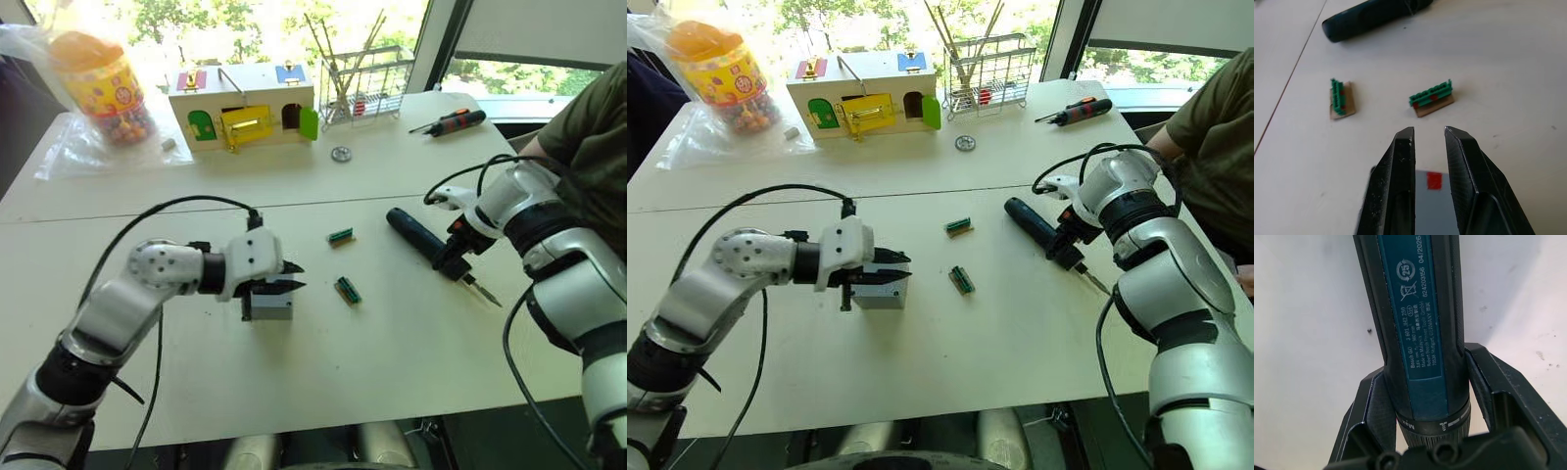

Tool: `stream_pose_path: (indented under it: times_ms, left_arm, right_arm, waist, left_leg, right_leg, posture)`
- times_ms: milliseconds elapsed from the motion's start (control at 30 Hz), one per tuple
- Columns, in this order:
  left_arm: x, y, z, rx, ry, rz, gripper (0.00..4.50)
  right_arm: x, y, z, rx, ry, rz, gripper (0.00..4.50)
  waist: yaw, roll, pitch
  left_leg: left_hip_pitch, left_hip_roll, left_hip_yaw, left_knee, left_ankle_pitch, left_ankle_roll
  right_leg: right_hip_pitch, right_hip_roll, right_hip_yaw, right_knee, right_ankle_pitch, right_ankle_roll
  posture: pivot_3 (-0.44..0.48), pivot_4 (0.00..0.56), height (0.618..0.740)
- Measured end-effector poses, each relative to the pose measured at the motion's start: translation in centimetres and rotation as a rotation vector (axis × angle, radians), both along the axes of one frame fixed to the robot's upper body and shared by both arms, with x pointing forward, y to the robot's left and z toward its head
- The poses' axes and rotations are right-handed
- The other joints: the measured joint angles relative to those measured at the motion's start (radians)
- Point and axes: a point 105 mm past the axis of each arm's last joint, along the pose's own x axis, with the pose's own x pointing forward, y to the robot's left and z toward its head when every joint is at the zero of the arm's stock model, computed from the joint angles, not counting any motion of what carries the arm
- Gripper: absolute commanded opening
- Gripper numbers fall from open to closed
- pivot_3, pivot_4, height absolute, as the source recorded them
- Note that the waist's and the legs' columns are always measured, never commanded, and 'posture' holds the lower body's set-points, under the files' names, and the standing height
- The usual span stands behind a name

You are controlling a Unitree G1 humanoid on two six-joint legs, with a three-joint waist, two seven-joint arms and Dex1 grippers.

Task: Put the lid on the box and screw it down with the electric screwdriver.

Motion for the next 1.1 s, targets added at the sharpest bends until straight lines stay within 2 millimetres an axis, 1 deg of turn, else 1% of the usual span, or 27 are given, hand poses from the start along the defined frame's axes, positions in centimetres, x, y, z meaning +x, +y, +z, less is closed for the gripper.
stream_pose_path:
  times_ms: [67, 133, 200, 233, 267, 300, 333, 367, 433, 467, 500, 533, 567, 600, 633, 733, 800, 933, 1000, 1100]
  left_arm:
    - [0.6, 1.4, 1.0, -0.028, -0.006, 0.040, 0.94]
    - [0.8, 2.7, 2.1, -0.057, -0.010, 0.073, 0.94]
    - [0.8, 3.8, 3.0, -0.098, 0.002, 0.099, 0.94]
    - [0.4, 4.5, 3.2, -0.115, 0.034, 0.113, 0.94]
    - [0.3, 4.7, 3.0, -0.119, 0.053, 0.118, 0.94]
    - [0.0, 5.1, 2.7, -0.118, 0.087, 0.126, 0.94]
    - [-0.2, 5.2, 2.4, -0.121, 0.109, 0.131, 0.94]
    - [-0.4, 5.3, 2.2, -0.114, 0.124, 0.135, 0.94]
    - [-0.9, 5.8, 1.6, -0.092, 0.169, 0.150, 0.94]
    - [-1.0, 5.9, 1.4, -0.090, 0.178, 0.152, 0.94]
    - [-1.2, 5.7, 1.3, -0.092, 0.187, 0.150, 0.94]
    - [-1.3, 5.7, 1.3, -0.094, 0.193, 0.151, 0.94]
    - [-1.2, 5.7, 1.2, -0.103, 0.193, 0.159, 0.94]
    - [-1.0, 5.6, 1.2, -0.121, 0.184, 0.175, 0.94]
    - [-0.8, 5.7, 1.1, -0.127, 0.182, 0.187, 0.94]
    - [-0.8, 6.7, -0.2, -0.079, 0.200, 0.218, 0.94]
    - [-0.8, 6.9, -0.6, -0.057, 0.201, 0.221, 0.94]
    - [-0.7, 6.5, -1.2, -0.044, 0.198, 0.208, 0.94]
    - [-0.6, 6.2, -1.2, -0.053, 0.195, 0.199, 0.94]
    - [-0.6, 6.1, -1.3, -0.048, 0.191, 0.193, 0.94]
  right_arm:
    - [1.3, 0.9, 2.7, 0.104, -0.117, -0.035, 1.84]
    - [2.3, 2.5, 6.1, 0.223, -0.244, -0.030, 1.84]
    - [2.8, 4.8, 10.1, 0.405, -0.393, 0.011, 1.84]
    - [2.8, 6.8, 13.0, 0.551, -0.551, 0.059, 1.84]
    - [2.5, 7.8, 14.6, 0.634, -0.636, 0.097, 1.84]
    - [1.8, 9.2, 16.2, 0.754, -0.766, 0.135, 1.84]
    - [1.1, 10.0, 17.0, 0.833, -0.828, 0.160, 1.84]
    - [0.2, 10.7, 17.3, 0.898, -0.868, 0.171, 1.84]
    - [-1.6, 12.2, 17.2, 1.057, -0.908, 0.138, 1.84]
    - [-2.3, 12.8, 17.0, 1.100, -0.912, 0.136, 1.84]
    - [-3.5, 13.6, 16.6, 1.147, -0.928, 0.133, 1.84]
    - [-4.0, 14.0, 16.4, 1.168, -0.927, 0.141, 1.84]
    - [-5.1, 14.9, 16.0, 1.195, -0.925, 0.165, 1.84]
    - [-6.3, 15.9, 15.3, 1.208, -0.925, 0.195, 1.84]
    - [-7.0, 16.8, 14.6, 1.196, -0.930, 0.225, 1.84]
    - [-8.8, 19.3, 10.8, 1.158, -0.863, 0.279, 1.84]
    - [-9.1, 20.1, 9.2, 1.157, -0.827, 0.267, 1.84]
    - [-9.6, 21.6, 9.0, 1.155, -0.890, 0.318, 1.84]
    - [-9.1, 22.2, 8.4, 1.143, -0.900, 0.319, 1.84]
    - [-7.9, 21.8, 7.7, 1.106, -0.929, 0.273, 1.84]
  waist:
    - [-0.004, 0.009, 0.006]
    - [-0.011, 0.011, 0.007]
    - [-0.021, 0.011, 0.007]
    - [-0.028, 0.010, 0.006]
    - [-0.030, 0.010, 0.006]
    - [-0.034, 0.010, 0.006]
    - [-0.035, 0.010, 0.006]
    - [-0.035, 0.010, 0.006]
    - [-0.031, 0.010, 0.006]
    - [-0.029, 0.011, 0.007]
    - [-0.023, 0.011, 0.007]
    - [-0.021, 0.011, 0.007]
    - [-0.017, 0.011, 0.007]
    - [-0.014, 0.011, 0.007]
    - [-0.014, 0.011, 0.006]
    - [-0.024, 0.011, 0.006]
    - [-0.024, 0.011, 0.007]
    - [-0.024, 0.011, 0.006]
    - [-0.024, 0.011, 0.006]
    - [-0.023, 0.011, 0.006]
  left_leg:
    - [-0.004, 0.000, 0.003, -0.002, 0.000, 0.000]
    - [-0.006, 0.001, 0.003, -0.004, 0.001, -0.002]
    - [-0.012, 0.001, 0.002, -0.003, 0.002, -0.003]
    - [-0.014, 0.002, 0.002, -0.004, 0.002, -0.003]
    - [-0.015, 0.002, 0.002, -0.003, 0.002, -0.003]
    - [-0.015, 0.001, 0.001, -0.003, 0.002, -0.003]
    - [-0.015, 0.000, 0.000, -0.003, 0.002, -0.003]
    - [-0.017, 0.000, 0.000, -0.003, 0.002, -0.003]
    - [-0.018, 0.000, 0.000, 0.002, 0.002, -0.003]
    - [-0.018, -0.001, 0.000, 0.005, 0.002, -0.003]
    - [-0.018, -0.001, 0.000, 0.006, 0.002, -0.003]
    - [-0.018, -0.001, -0.001, 0.008, 0.002, -0.003]
    - [-0.017, -0.001, -0.001, 0.008, 0.002, -0.003]
    - [-0.017, -0.001, -0.001, 0.008, 0.002, -0.003]
    - [-0.017, -0.001, -0.001, 0.008, 0.002, -0.003]
    - [-0.017, -0.001, 0.000, 0.007, 0.001, -0.002]
    - [-0.017, -0.001, 0.000, 0.006, 0.001, -0.002]
    - [-0.017, -0.001, 0.000, 0.006, 0.001, -0.002]
    - [-0.017, -0.001, 0.000, 0.007, 0.001, -0.002]
    - [-0.017, -0.001, 0.000, 0.007, 0.001, -0.002]
  right_leg:
    - [-0.008, -0.001, 0.003, 0.002, 0.000, 0.000]
    - [-0.013, -0.002, 0.002, 0.003, 0.000, 0.000]
    - [-0.020, -0.002, 0.001, 0.005, 0.000, 0.000]
    - [-0.023, -0.002, 0.000, 0.007, 0.000, 0.000]
    - [-0.023, -0.003, -0.001, 0.009, 0.000, 0.000]
    - [-0.024, -0.003, -0.002, 0.012, 0.000, 0.000]
    - [-0.024, -0.004, -0.002, 0.016, 0.000, 0.000]
    - [-0.024, -0.004, -0.002, 0.016, 0.000, 0.000]
    - [-0.023, -0.004, -0.001, 0.016, 0.000, 0.000]
    - [-0.023, -0.004, -0.001, 0.016, 0.000, 0.000]
    - [-0.022, -0.004, -0.001, 0.017, 0.000, 0.000]
    - [-0.021, -0.003, -0.001, 0.018, 0.000, 0.000]
    - [-0.021, -0.003, -0.001, 0.019, 0.000, 0.000]
    - [-0.021, -0.003, -0.001, 0.019, 0.000, 0.000]
    - [-0.021, -0.003, -0.001, 0.019, 0.000, 0.000]
    - [-0.022, -0.003, 0.000, 0.019, 0.000, 0.000]
    - [-0.023, -0.003, 0.000, 0.019, 0.000, 0.000]
    - [-0.023, -0.002, -0.001, 0.019, 0.000, 0.000]
    - [-0.022, -0.002, -0.001, 0.019, 0.000, 0.000]
    - [-0.022, -0.002, -0.001, 0.019, 0.000, 0.000]
  posture:
    - [0.000, 0.150, 0.740]
    - [0.000, 0.150, 0.740]
    - [0.000, 0.150, 0.740]
    - [0.000, 0.150, 0.740]
    - [0.000, 0.150, 0.740]
    - [0.000, 0.150, 0.740]
    - [0.000, 0.150, 0.740]
    - [0.000, 0.150, 0.740]
    - [0.000, 0.150, 0.740]
    - [0.000, 0.150, 0.740]
    - [0.000, 0.150, 0.740]
    - [0.000, 0.150, 0.740]
    - [0.000, 0.150, 0.740]
    - [0.000, 0.150, 0.740]
    - [0.000, 0.150, 0.740]
    - [0.000, 0.150, 0.740]
    - [0.000, 0.150, 0.740]
    - [0.000, 0.150, 0.740]
    - [0.000, 0.150, 0.740]
    - [0.000, 0.150, 0.740]
